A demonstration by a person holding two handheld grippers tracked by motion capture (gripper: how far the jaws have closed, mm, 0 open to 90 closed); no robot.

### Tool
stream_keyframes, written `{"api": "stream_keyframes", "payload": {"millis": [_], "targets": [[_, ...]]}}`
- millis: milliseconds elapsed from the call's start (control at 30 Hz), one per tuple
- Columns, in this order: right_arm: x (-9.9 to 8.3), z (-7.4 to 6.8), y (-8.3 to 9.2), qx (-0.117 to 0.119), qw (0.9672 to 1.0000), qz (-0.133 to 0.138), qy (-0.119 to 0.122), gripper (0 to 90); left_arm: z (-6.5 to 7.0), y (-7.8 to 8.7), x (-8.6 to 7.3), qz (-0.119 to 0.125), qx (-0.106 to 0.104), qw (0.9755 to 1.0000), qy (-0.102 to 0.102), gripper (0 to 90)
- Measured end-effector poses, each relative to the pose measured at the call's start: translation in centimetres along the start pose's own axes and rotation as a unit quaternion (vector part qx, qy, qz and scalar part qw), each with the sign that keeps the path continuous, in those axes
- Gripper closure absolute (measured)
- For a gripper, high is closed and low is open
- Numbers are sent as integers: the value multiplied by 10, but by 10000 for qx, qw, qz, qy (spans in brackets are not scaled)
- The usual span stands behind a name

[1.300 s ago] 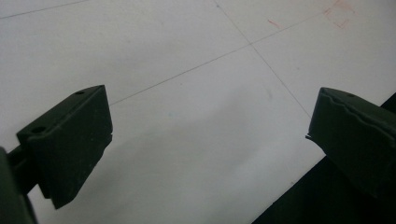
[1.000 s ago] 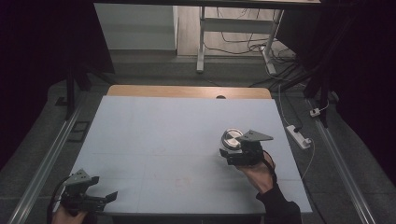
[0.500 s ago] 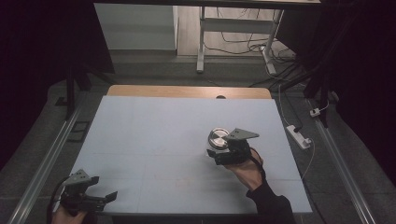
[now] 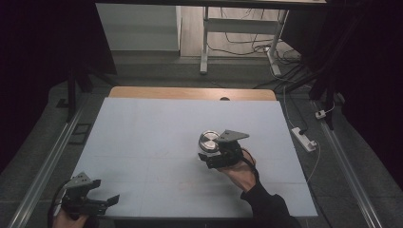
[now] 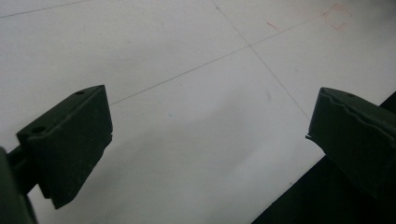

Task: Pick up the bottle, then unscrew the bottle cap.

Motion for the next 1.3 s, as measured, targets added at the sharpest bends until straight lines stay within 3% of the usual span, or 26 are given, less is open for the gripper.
{"api": "stream_keyframes", "payload": {"millis": [700,1067,1300], "targets": [[12,-32,-32,401,9986,-184,300,148,0,0,0,-7,-29,10000,-34,2],[11,-33,-32,416,9983,-202,345,148,2,1,0,6,18,10000,-88,0],[11,-33,-32,421,9983,-196,365,148,3,1,2,87,-101,9999,-103,0]]}}
Point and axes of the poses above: each handheld gripper's, and its own axes: y roughly backward along the jaws, x roughly out of its top, z roughly to its right, the point moved 1 cm from there along -y, roughly forward along the jaws
